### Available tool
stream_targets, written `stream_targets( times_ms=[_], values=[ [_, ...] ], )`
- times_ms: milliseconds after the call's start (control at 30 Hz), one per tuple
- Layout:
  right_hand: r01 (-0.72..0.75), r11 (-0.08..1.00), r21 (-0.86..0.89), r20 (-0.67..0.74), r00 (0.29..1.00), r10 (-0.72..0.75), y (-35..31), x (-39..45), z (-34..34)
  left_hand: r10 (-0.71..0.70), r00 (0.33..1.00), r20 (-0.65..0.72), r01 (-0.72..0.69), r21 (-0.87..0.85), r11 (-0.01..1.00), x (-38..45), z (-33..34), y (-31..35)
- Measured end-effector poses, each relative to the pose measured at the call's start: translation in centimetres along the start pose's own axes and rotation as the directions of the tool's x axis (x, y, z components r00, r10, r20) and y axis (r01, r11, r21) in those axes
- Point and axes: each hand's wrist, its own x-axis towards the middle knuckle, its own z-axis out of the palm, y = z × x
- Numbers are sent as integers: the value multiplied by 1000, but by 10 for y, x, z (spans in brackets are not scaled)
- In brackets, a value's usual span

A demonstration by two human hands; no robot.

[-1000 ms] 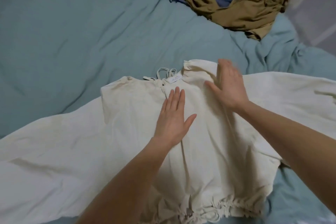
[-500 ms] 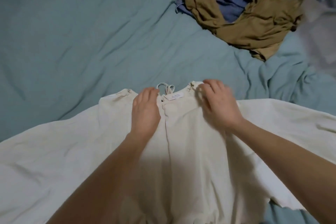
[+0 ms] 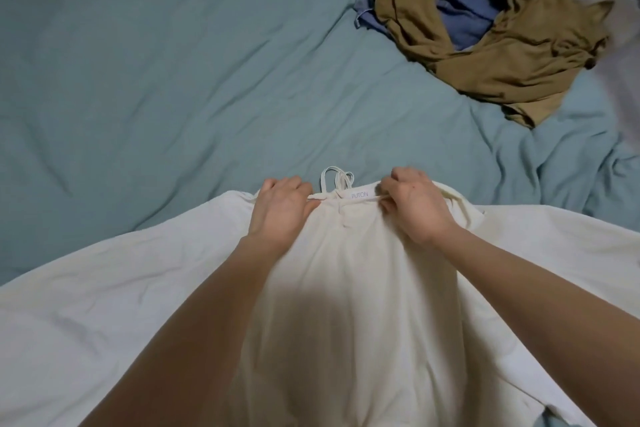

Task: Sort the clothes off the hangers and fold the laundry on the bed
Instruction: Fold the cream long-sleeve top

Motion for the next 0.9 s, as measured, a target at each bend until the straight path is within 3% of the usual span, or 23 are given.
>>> stream_targets(
  times_ms=[100, 200, 267, 333, 400, 467, 533, 700, 800, 900],
  values=[
    [-35, 992, 121, -85, 995, 45, -7, 6, -4, 11, 999, 31, -11, 12, 1000, 3, 4, -10],
    [-261, 941, 217, 66, 965, 252, -4, 21, -6, 35, 999, 25, -38, 127, 991, 5, 6, -23],
    [-324, 942, 91, 141, 940, 310, 1, 28, -5, -27, 999, 45, 19, 164, 986, 7, 9, -25],
    [-333, 943, 19, 95, 939, 330, 3, 30, 0, -131, 991, 30, 128, 83, 988, 8, 11, -14],
    [-365, 924, 111, -2, 930, 368, 1, 24, 3, -192, 981, -30, 189, -80, 979, 7, 11, 9],
    [-366, 894, 259, -111, 908, 404, 4, 0, -4, -157, 982, -105, 127, -250, 960, 4, 8, 39],
    [-351, 892, 285, -156, 901, 404, 21, -39, -14, -50, 996, -71, 23, -344, 939, -1, 5, 75],
    [-523, 841, 136, -101, 837, 537, 94, -153, -42, 193, 978, 80, -156, -332, 930, -16, 19, 167],
    [-598, 801, -36, -41, 801, 597, 140, -205, -57, 226, 962, 154, -176, -280, 944, -33, 34, 205],
    [-629, 752, -194, 42, 761, 647, 178, -230, -68, 192, 973, 129, -143, -314, 938, -50, 46, 221]
  ],
)
